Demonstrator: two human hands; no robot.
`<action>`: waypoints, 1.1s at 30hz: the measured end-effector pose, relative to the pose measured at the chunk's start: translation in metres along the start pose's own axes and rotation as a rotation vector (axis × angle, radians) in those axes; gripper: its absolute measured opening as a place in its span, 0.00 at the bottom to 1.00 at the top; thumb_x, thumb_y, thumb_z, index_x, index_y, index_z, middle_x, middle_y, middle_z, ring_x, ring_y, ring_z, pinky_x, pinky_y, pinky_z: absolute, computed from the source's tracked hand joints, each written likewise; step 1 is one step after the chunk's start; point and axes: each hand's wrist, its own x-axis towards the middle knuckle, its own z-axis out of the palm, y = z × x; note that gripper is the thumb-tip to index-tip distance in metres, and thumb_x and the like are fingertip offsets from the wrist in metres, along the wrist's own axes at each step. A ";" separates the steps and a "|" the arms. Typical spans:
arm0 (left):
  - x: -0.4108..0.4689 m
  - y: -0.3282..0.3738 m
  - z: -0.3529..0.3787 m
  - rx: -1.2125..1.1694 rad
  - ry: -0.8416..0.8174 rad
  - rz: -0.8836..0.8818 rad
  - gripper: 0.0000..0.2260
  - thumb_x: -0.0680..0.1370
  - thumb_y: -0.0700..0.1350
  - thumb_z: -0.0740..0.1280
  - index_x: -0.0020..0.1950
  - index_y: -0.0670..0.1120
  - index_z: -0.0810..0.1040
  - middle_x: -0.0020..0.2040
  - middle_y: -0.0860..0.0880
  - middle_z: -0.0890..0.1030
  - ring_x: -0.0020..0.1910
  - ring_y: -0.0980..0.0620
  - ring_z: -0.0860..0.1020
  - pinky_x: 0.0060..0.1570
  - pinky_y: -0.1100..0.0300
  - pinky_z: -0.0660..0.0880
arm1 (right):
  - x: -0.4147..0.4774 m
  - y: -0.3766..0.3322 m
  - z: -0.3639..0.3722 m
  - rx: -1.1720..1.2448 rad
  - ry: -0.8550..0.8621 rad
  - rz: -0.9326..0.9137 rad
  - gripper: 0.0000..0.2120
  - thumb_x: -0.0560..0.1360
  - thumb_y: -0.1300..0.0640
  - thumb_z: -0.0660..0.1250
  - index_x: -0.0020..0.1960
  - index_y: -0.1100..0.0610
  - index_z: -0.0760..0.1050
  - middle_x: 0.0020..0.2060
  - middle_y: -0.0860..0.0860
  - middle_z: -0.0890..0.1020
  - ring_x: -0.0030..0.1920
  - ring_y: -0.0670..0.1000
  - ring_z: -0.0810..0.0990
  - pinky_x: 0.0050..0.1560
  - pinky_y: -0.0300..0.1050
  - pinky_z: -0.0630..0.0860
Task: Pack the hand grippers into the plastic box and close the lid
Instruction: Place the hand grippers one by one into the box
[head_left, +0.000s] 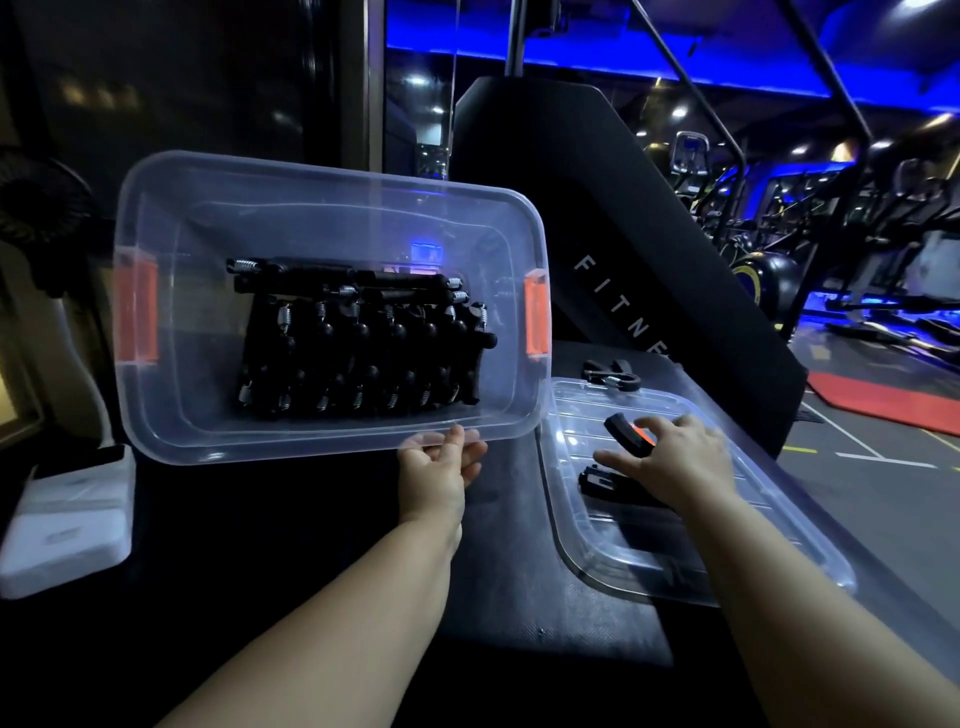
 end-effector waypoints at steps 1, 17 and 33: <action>0.000 0.000 -0.001 0.002 0.004 -0.001 0.04 0.81 0.43 0.62 0.49 0.45 0.68 0.43 0.47 0.83 0.42 0.51 0.83 0.40 0.60 0.76 | -0.003 -0.001 -0.002 -0.010 0.029 -0.020 0.36 0.60 0.22 0.61 0.60 0.43 0.76 0.52 0.49 0.72 0.61 0.57 0.67 0.60 0.50 0.67; -0.003 0.002 -0.003 -0.052 0.040 -0.104 0.05 0.80 0.40 0.64 0.47 0.46 0.68 0.42 0.46 0.82 0.43 0.50 0.81 0.43 0.59 0.76 | -0.044 0.010 -0.029 0.061 0.133 -0.228 0.17 0.75 0.38 0.61 0.53 0.47 0.81 0.53 0.49 0.69 0.60 0.53 0.62 0.60 0.44 0.60; -0.010 0.022 -0.020 -0.131 0.133 -0.256 0.06 0.81 0.41 0.61 0.50 0.39 0.75 0.44 0.43 0.80 0.41 0.51 0.81 0.40 0.59 0.76 | -0.038 -0.009 -0.071 -0.440 -0.133 -0.393 0.12 0.79 0.41 0.55 0.44 0.48 0.66 0.33 0.43 0.74 0.39 0.50 0.72 0.55 0.48 0.66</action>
